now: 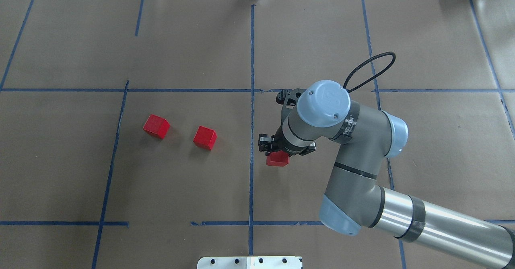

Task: Form red blocks into L shape at center
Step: 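Carry the red cube with the right gripper to the grid center, then lower the cube onto the center and open the right gripper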

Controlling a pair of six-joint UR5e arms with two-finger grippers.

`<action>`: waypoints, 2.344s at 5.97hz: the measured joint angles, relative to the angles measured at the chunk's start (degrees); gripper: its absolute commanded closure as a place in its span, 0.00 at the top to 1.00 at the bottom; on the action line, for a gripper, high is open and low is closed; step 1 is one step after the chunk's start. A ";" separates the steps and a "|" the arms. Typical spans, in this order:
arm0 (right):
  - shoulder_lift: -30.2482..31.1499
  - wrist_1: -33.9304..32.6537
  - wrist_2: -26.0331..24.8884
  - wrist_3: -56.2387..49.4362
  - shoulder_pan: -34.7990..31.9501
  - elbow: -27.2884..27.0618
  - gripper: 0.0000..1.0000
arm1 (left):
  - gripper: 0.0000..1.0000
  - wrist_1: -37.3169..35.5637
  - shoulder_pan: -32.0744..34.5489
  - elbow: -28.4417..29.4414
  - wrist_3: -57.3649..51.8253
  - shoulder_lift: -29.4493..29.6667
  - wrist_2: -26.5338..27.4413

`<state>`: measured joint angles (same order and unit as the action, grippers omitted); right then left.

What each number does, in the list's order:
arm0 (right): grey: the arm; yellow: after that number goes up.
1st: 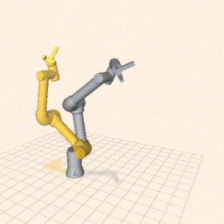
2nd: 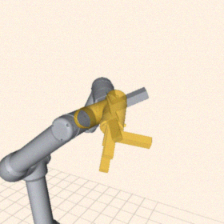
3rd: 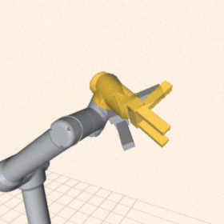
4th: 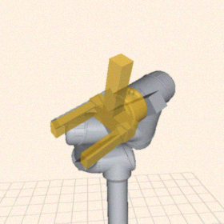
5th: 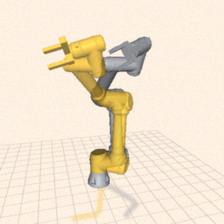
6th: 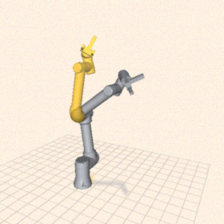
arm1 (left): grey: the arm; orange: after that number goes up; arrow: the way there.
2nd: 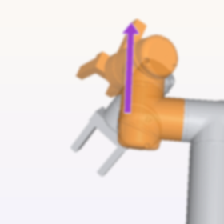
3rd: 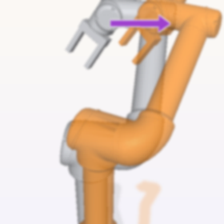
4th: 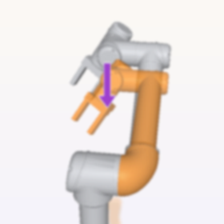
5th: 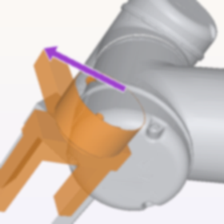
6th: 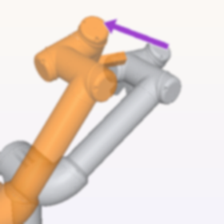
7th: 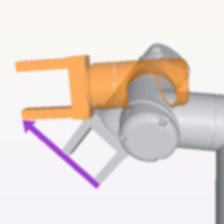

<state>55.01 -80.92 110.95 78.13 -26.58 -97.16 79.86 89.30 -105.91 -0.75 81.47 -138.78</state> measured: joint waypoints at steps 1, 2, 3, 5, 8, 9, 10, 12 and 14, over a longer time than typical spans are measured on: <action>-2.17 -0.05 -1.74 1.24 0.88 2.40 0.00 | 1.00 -0.01 0.00 -0.11 0.03 0.00 0.00; -3.69 -0.07 -2.46 1.62 1.28 4.27 0.00 | 1.00 0.00 0.00 -0.15 0.04 0.00 0.00; -4.82 -0.04 -2.68 1.69 1.57 5.87 0.01 | 1.00 -0.01 0.00 -0.17 0.04 0.00 0.00; -5.80 -0.10 -2.75 1.65 2.42 7.34 0.02 | 1.00 -0.03 0.00 -0.16 0.04 -0.06 0.00; -5.89 -0.20 -2.70 1.59 3.27 7.67 0.02 | 1.00 -0.05 0.00 -0.09 0.04 -0.09 0.00; -5.93 -0.23 -2.68 1.59 3.40 7.68 0.02 | 1.00 -0.05 0.00 -0.09 0.04 -0.09 0.00; -5.99 -0.38 -2.67 1.58 3.53 7.67 0.03 | 1.00 -0.05 0.00 -0.09 0.04 -0.09 0.00; -6.18 -0.62 -2.73 1.56 3.76 7.61 0.04 | 1.00 -0.05 0.00 -0.09 0.04 -0.09 0.00; -6.33 -0.64 -2.75 1.45 3.92 7.60 0.12 | 1.00 -0.05 0.00 -0.09 0.04 -0.09 0.00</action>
<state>48.68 -81.56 108.20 79.58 -22.66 -89.56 79.80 89.30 -106.00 -0.70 81.39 -138.78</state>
